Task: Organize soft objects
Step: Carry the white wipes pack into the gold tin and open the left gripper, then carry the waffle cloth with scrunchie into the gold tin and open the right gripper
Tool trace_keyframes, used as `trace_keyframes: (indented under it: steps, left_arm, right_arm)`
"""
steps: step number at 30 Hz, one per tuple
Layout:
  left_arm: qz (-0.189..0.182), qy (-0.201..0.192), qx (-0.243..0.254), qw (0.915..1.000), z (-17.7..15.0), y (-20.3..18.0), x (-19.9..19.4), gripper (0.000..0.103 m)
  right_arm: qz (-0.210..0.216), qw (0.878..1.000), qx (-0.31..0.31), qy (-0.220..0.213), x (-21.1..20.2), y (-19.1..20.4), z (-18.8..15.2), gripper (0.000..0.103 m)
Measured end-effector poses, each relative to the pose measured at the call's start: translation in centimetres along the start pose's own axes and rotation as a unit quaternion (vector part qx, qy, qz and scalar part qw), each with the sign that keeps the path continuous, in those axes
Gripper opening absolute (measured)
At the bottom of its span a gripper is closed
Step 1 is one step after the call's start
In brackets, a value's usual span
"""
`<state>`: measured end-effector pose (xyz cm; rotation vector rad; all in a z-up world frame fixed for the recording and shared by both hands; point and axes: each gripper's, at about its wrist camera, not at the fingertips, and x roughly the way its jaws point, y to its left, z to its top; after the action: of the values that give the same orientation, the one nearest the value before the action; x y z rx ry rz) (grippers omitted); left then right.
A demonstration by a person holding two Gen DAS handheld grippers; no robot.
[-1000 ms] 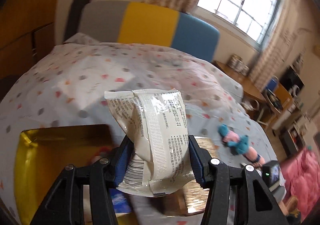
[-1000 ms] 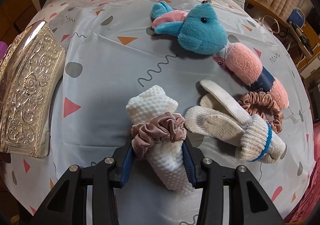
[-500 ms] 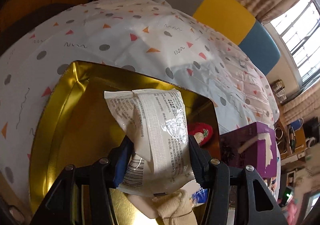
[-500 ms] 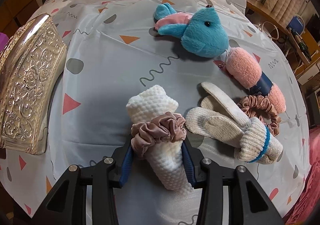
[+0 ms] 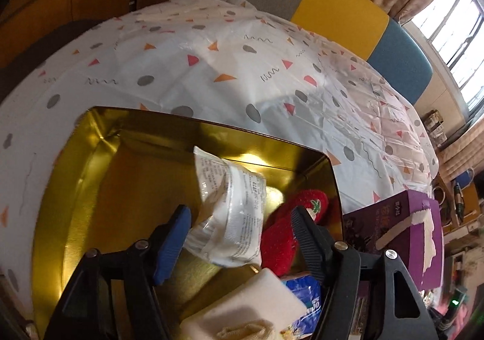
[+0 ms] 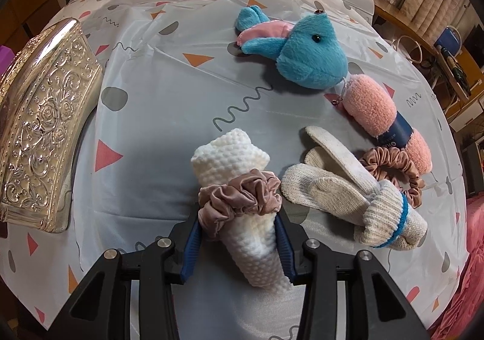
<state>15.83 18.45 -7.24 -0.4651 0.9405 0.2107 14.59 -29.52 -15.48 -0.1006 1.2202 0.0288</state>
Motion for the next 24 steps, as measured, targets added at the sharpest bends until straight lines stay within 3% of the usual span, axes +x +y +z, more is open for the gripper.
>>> trace_keyframes:
  steps: [5,15,21,24]
  left_arm:
    - [0.023,-0.040,0.042,0.9981,-2.4,-0.8,-3.2,0.070]
    - [0.029,-0.093,0.092,0.9910,-7.2,-2.6,-7.7,0.071]
    - [0.045,-0.123,0.116,0.9846,-9.1,-3.4,-9.7,0.081]
    - [0.053,-0.134,0.123,0.9819,-9.9,-3.4,-10.4,0.082]
  right_arm:
    - [0.000,1.000,-0.002,0.000,0.0,-0.1,0.1,0.044]
    - [-0.002,1.000,-0.002,-0.002,0.0,0.1,0.1,0.044]
    - [-0.001,1.000,-0.001,-0.002,0.0,-0.1,0.1,0.044]
    - [-0.002,1.000,-0.003,-0.003,0.0,0.0,0.0,0.044]
